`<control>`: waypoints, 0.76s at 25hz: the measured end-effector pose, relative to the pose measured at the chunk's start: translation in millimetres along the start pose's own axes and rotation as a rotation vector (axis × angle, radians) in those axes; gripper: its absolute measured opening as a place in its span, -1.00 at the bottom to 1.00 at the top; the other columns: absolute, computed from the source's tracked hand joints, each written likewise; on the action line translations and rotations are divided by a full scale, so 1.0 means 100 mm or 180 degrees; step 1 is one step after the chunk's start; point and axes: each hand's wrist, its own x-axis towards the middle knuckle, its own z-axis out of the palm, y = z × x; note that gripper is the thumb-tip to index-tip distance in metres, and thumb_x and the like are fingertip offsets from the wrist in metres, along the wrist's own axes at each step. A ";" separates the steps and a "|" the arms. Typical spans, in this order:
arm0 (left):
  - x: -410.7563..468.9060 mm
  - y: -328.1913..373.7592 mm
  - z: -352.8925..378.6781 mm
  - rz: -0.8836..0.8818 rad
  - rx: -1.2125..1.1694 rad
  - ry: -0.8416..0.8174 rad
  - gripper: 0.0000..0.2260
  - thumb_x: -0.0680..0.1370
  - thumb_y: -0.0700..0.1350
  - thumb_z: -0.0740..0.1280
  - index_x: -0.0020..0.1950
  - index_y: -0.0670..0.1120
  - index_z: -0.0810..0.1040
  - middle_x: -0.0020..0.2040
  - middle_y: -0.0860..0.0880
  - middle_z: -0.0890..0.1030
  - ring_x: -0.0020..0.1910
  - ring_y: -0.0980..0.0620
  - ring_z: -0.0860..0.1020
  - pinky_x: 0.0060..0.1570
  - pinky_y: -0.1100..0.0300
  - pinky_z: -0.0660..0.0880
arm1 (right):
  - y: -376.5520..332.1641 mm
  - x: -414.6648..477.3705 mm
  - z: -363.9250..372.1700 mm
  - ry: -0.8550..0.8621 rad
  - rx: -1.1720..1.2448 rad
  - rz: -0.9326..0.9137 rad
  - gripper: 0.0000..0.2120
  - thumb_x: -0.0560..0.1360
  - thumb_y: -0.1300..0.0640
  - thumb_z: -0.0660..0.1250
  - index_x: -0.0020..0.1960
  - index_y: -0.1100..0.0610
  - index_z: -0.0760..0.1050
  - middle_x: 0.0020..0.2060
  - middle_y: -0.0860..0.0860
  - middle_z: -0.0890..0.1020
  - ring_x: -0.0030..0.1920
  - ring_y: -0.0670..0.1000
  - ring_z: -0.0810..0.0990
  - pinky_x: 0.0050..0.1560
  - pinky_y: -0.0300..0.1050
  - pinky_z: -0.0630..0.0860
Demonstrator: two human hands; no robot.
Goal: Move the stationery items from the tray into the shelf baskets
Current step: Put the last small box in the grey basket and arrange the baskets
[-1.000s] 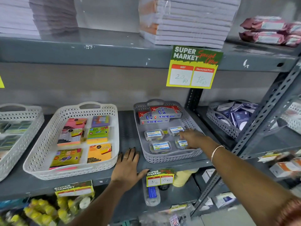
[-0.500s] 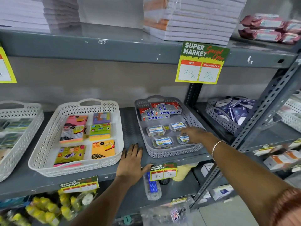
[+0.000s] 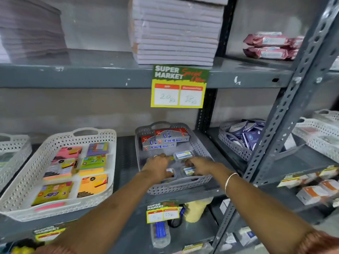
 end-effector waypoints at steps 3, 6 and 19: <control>0.10 -0.04 0.15 -0.0330 0.0198 -0.0423 -0.51 0.45 -0.04 0.44 0.30 -0.17 0.42 0.26 -0.17 0.48 0.19 -0.13 0.48 0.18 0.01 0.43 | 0.06 0.01 -0.01 0.0004 0.0004 -0.0206 -0.57 0.47 0.28 0.33 0.32 0.18 0.37 0.30 0.17 0.48 0.25 0.18 0.49 0.25 -0.01 0.43; 0.09 -0.05 0.20 -0.0444 0.0176 -0.0543 -0.56 0.47 -0.12 0.43 0.30 -0.20 0.43 0.28 -0.18 0.50 0.21 -0.11 0.48 0.21 0.09 0.40 | 0.09 0.02 -0.01 0.0001 -0.0062 -0.0385 -0.58 0.47 0.28 0.33 0.31 0.20 0.37 0.31 0.17 0.48 0.27 0.16 0.47 0.21 -0.08 0.41; -0.10 -0.02 0.06 -0.0370 -0.0208 0.0249 -0.53 0.48 -0.10 0.41 0.33 -0.14 0.37 0.28 -0.14 0.42 0.19 -0.12 0.45 0.19 0.04 0.41 | 0.13 0.06 -0.07 -0.0086 -0.0500 -0.0346 -0.51 0.45 0.05 0.38 0.34 0.04 0.34 0.32 0.09 0.47 0.27 0.13 0.47 0.26 0.01 0.43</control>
